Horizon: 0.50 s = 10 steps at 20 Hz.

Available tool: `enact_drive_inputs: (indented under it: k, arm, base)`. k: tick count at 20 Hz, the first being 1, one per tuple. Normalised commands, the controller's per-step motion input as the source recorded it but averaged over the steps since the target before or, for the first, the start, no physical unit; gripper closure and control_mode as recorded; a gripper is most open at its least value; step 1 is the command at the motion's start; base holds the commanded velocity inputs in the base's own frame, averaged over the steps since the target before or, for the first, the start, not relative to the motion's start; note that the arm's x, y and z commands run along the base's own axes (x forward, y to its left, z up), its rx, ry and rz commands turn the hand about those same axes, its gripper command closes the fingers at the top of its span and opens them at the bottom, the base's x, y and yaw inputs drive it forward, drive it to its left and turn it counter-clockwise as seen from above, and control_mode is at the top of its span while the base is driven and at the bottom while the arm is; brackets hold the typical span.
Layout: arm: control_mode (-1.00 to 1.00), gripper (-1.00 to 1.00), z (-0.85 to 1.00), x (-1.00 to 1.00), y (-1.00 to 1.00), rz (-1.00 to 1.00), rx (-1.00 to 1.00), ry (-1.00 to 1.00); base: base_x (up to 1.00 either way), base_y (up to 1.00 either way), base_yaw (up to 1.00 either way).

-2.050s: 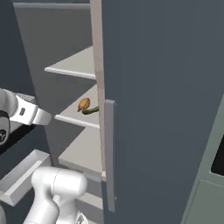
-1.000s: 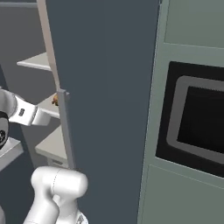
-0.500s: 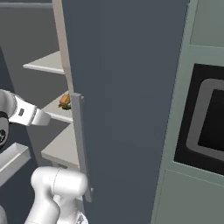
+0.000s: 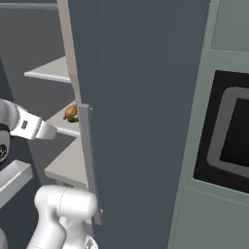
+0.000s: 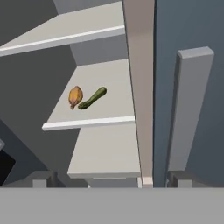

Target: Take the squash, garlic, and chicken drumstick from the freezer and place them in the bowl on the counter.

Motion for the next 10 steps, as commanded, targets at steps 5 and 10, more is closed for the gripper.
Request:
enact_drive_inputs:
  k: [5, 10]
  arm:
    - [1.0, -1.0, 0.0, 0.0, 0.0, 0.0, 0.0, 0.0]
    - [-1.0, -1.0, 0.0, 0.04, 0.0, 0.0, 0.0, 0.0]
  base:
    - [0.38, 0.27, -0.21]
    - [0.21, 0.02, -0.06]
